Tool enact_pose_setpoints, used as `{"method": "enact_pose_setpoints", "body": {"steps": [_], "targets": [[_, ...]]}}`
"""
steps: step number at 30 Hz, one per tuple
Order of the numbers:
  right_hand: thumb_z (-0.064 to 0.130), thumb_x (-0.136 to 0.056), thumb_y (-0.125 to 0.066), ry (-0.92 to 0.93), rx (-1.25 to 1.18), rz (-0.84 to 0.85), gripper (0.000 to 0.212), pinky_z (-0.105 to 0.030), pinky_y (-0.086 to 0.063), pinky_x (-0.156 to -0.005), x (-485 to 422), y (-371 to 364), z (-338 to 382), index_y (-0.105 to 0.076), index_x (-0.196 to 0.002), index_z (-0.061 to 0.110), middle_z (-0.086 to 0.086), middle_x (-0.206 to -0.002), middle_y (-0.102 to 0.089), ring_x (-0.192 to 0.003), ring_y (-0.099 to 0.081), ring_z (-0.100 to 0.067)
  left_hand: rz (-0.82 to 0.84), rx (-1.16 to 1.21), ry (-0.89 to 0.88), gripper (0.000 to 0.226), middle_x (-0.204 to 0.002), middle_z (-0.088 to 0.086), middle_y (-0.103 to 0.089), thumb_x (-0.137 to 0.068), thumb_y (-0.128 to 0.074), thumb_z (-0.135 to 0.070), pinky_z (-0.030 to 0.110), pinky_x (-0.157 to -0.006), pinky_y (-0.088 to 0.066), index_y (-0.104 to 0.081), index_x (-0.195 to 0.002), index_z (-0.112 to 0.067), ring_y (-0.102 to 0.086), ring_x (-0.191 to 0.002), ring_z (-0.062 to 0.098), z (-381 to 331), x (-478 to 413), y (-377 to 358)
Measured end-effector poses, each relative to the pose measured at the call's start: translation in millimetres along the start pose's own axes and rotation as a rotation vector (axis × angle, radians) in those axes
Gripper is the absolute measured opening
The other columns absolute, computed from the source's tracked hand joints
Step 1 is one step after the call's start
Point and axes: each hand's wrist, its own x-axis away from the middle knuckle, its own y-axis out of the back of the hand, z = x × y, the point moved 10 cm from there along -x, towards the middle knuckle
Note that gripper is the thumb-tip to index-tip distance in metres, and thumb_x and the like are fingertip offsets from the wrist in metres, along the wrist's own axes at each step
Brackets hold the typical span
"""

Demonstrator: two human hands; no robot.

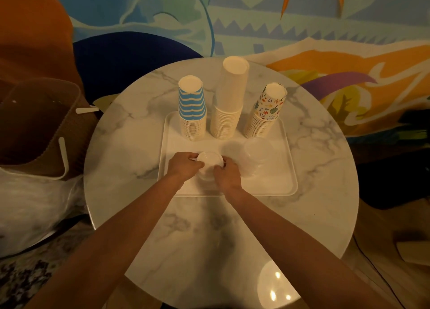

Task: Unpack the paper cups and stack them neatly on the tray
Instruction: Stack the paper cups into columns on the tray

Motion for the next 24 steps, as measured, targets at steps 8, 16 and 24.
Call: {"method": "enact_pose_setpoints", "body": {"steps": [8,16,24], "targets": [[0.022,-0.091,-0.053,0.027,0.057,0.010,0.059,-0.039,-0.026,-0.110,16,2,16,-0.028,-0.142,0.005,-0.013,-0.144,-0.033,-0.134,-0.030,-0.032,-0.080,0.093,-0.018,0.046,-0.111,0.005,-0.064,-0.078,-0.072,-0.026,0.026,-0.081,-0.046,-0.059,-0.122,-0.016,-0.058,-0.091,0.017,-12,6,16],[0.019,-0.088,-0.061,0.316,0.002,-0.139,0.064,-0.037,-0.022,-0.113,26,39,87,-0.029,-0.140,0.001,-0.016,-0.142,-0.034,-0.134,-0.028,-0.030,-0.282,0.262,-0.166,0.074,-0.128,0.012,-0.054,-0.068,-0.083,-0.022,0.030,-0.092,-0.044,-0.044,-0.130,-0.014,-0.055,-0.113,0.022,-56,9,59],[0.025,-0.080,-0.070,0.345,-0.180,-0.259,0.087,-0.040,-0.026,-0.115,-8,87,137,-0.016,-0.146,0.004,-0.013,-0.149,-0.027,-0.138,-0.028,-0.025,-0.310,0.114,-0.388,0.105,-0.138,0.006,-0.043,-0.053,-0.090,-0.036,0.042,-0.104,-0.041,-0.028,-0.137,-0.021,-0.046,-0.125,0.022,-98,-12,63]]}}
